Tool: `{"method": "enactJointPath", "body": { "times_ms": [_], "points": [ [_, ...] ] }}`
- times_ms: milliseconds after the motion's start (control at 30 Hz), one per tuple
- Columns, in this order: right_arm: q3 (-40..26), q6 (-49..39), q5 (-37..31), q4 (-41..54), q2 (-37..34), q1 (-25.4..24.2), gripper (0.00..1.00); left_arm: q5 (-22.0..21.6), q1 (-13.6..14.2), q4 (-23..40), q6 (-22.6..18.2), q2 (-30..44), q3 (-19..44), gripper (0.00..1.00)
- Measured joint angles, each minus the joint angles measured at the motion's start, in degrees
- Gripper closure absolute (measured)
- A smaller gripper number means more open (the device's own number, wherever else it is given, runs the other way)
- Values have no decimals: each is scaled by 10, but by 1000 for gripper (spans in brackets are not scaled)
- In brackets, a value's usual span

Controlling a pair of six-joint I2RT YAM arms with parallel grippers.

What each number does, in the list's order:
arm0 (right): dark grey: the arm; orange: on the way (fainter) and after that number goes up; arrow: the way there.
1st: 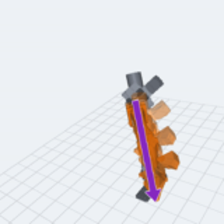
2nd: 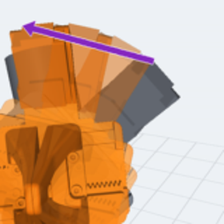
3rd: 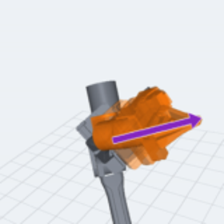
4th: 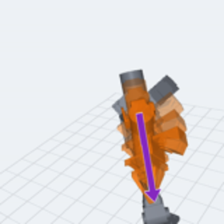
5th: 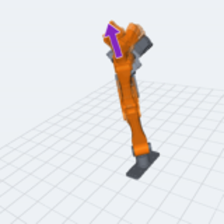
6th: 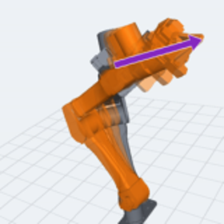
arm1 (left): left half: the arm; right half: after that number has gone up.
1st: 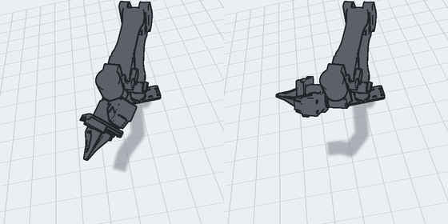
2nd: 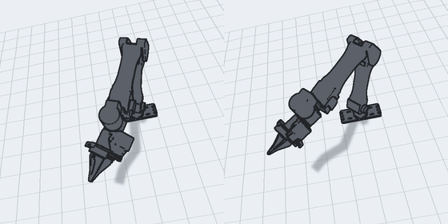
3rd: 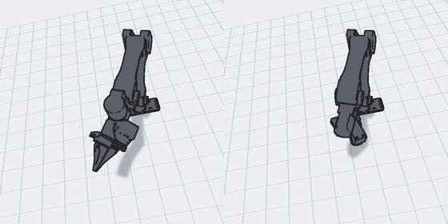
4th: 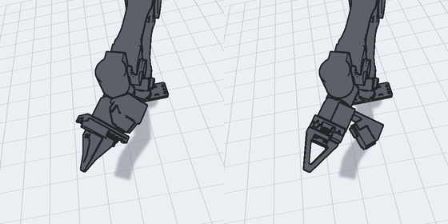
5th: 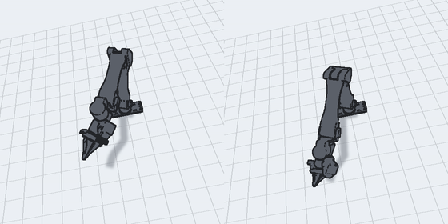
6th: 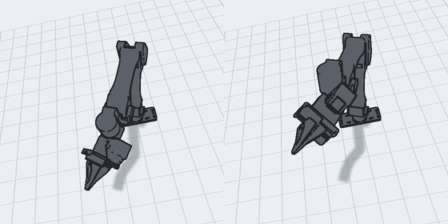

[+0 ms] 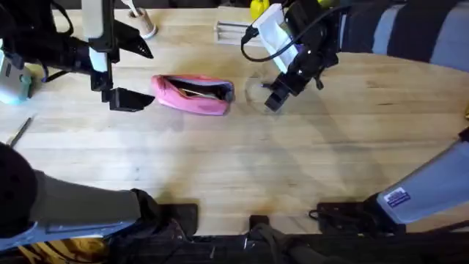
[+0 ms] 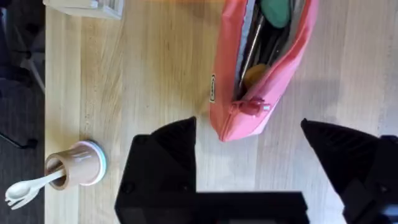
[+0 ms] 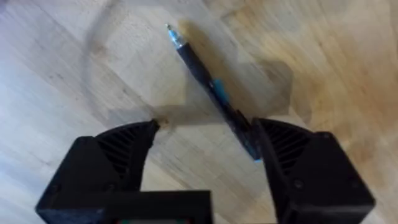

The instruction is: Unzip the bag, pick up the pens from the table one at a time and place them inside, then zip the bag closed.

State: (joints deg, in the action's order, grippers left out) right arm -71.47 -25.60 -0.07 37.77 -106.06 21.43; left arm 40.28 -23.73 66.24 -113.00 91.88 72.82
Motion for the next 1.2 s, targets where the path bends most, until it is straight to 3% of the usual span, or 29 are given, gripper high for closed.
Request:
{"method": "enactJointPath", "body": {
  "times_ms": [233, 333, 367, 867, 1200],
  "points": [
    [-6, 12, 16, 8, -6, 3, 514, 0, 0, 0, 0, 0, 0, 8],
    [-8, 14, 12, 1, -7, 3, 890, 0, 0, 0, 0, 0, 0, 7],
    [-10, 18, 12, 0, -8, 2, 941, 0, 0, 0, 0, 0, 0, 7],
    [-60, 20, 30, 76, 5, 9, 957, 0, 0, 0, 0, 0, 0, 7],
    [-134, -114, 122, 70, 106, 68, 959, 0, 0, -1, 0, 0, 0, 8]
  ]
}}
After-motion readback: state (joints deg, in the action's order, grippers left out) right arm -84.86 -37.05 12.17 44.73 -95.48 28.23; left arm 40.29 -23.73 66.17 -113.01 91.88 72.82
